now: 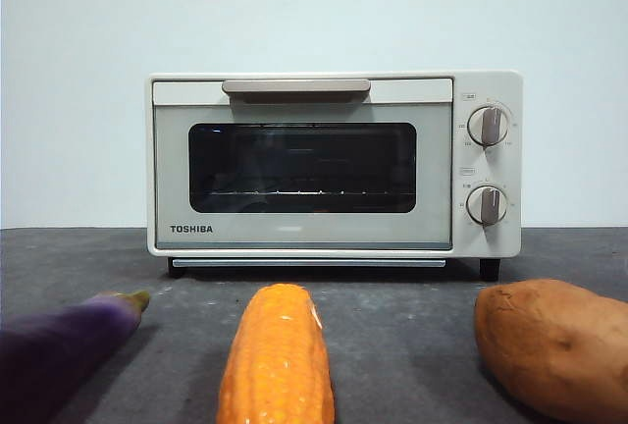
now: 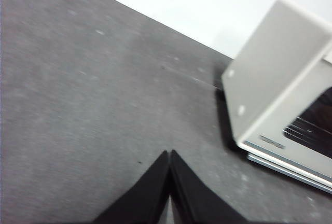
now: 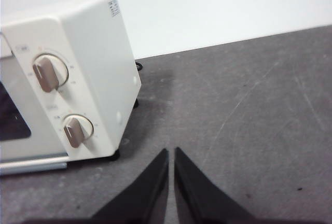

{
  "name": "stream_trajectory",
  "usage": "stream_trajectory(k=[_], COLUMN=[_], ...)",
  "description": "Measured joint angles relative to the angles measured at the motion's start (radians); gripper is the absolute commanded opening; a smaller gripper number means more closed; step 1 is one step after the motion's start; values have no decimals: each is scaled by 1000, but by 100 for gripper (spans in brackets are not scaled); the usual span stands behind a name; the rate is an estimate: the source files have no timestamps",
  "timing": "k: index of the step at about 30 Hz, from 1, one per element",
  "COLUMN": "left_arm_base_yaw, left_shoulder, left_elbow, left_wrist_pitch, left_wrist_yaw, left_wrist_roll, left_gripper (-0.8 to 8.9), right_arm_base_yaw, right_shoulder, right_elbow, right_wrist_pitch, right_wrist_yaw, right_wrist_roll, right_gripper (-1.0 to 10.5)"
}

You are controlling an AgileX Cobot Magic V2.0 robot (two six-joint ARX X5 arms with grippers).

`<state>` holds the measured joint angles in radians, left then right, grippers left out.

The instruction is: Take the eggplant from the table,put the eggplant in the oven

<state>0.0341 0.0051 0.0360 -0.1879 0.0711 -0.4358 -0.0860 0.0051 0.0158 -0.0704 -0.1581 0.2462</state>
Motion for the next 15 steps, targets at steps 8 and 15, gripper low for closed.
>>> stream_trajectory(k=[8, 15], left_arm_base_yaw=[0, 0], left_shoulder=[49, 188], left_elbow=[126, 291], left_wrist_pitch=[-132, -176], left_wrist_yaw=[33, 41], left_wrist_roll=[-24, -24], left_gripper=[6, 6], right_arm_base_yaw=[0, 0], right_shoulder=[16, 126], right_elbow=[133, 327], right_wrist_pitch=[-128, -257], right_wrist_yaw=[1, 1], right_wrist_roll=[70, 74], right_gripper=[3, 3])
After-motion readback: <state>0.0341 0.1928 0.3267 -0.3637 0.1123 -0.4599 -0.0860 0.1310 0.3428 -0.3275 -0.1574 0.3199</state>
